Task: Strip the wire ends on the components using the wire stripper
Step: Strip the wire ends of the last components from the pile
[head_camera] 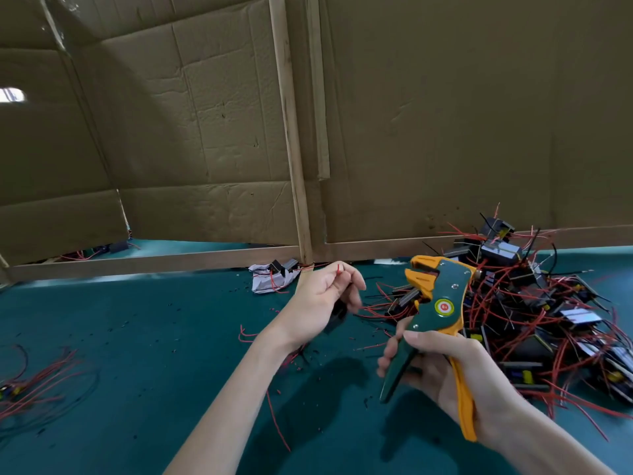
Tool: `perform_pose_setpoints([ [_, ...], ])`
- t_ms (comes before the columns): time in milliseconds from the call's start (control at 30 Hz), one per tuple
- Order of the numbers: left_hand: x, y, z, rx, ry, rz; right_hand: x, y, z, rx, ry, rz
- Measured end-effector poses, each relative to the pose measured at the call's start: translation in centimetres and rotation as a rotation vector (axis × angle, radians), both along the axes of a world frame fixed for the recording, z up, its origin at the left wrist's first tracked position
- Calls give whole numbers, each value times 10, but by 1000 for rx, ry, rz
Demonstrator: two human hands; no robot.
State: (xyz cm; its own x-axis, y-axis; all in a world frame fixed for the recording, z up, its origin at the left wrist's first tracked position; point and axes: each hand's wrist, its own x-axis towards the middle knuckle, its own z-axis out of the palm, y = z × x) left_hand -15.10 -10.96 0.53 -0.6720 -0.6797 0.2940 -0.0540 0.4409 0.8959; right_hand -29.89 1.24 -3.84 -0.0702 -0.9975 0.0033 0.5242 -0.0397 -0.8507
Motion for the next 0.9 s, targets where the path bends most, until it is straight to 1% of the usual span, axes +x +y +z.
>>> perform_pose_setpoints([
  [100, 6, -4, 4, -106, -71, 100, -6, -3, -1, -31, 42, 3],
  [167, 10, -1, 5, -94, -131, 128, -8, -1, -2, -60, 69, 45],
  [267, 12, 3, 4, -98, -170, 127, -6, -2, -6, -49, 96, 79],
  [467, 6, 5, 10, -195, -113, 144, -4, -4, -6, -35, 119, 138],
  [600, 3, 6, 12, -210, -48, 128, -4, -4, -6, -52, 133, 174],
  [900, -3, 20, 7, -211, -36, 68, 0, 0, -1, -62, 186, 216],
])
